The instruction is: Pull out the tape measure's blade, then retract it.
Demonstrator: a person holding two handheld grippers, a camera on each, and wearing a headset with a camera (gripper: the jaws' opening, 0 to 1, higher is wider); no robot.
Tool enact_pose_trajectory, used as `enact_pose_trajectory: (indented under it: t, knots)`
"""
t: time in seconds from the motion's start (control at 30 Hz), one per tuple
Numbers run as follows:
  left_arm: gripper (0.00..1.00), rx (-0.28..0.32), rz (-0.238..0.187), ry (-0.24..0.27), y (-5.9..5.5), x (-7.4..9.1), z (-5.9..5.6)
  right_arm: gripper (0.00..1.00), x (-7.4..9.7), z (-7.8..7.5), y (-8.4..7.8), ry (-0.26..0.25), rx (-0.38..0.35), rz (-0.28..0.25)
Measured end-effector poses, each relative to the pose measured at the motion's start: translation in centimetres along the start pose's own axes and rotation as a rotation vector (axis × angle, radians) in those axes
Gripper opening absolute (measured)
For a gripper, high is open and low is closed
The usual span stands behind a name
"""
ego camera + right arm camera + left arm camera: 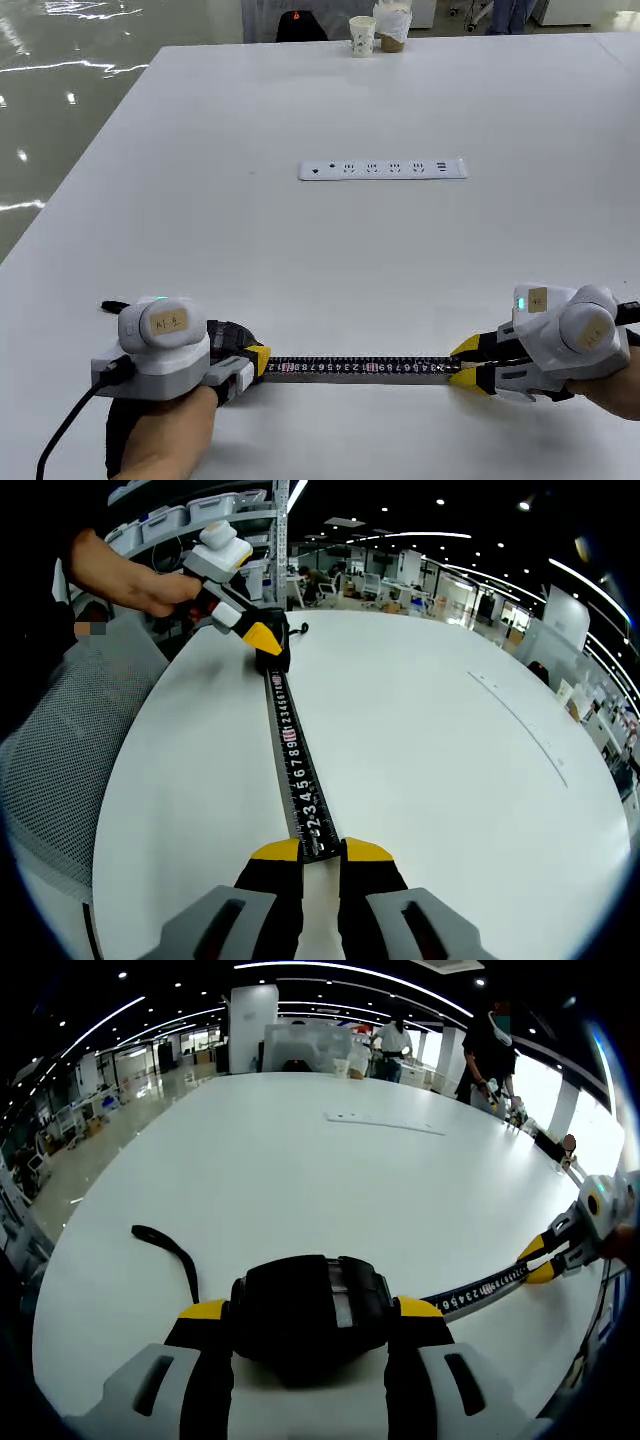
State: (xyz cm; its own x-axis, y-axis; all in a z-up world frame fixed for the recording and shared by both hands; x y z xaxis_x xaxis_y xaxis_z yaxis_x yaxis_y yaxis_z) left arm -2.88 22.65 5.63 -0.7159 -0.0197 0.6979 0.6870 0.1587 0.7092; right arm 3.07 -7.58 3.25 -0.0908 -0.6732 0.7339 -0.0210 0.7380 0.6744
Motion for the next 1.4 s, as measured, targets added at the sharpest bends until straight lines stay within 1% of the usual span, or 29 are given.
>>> enact_pose_trajectory:
  t: [0.4, 1.4]
  knots:
    - [0.56, 0.005, -0.002, -0.001, -0.1, 0.0, 0.1, 0.09, -0.1, 0.1, 0.2, 0.004, 0.001, 0.006]
    - [0.56, 0.008, 0.0, -0.006, 0.0, 0.0, 0.1, 0.09, -1.6, 0.4, 1.7, 0.02, 0.009, -0.001]
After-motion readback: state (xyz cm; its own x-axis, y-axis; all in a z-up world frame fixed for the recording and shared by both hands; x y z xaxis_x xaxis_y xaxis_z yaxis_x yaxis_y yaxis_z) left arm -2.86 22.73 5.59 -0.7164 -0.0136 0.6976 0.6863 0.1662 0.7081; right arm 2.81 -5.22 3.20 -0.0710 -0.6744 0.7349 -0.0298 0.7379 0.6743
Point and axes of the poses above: the centre of the closed fingertips' face, and the gripper's own axes: x roughly backward along the fingers, z roughly to its left, y roughly out of its top, the point moved 6 cm from there along x, roughly backward along the fingers, and after that the axes turned 4 degrees about x, right-handed, at the moved point
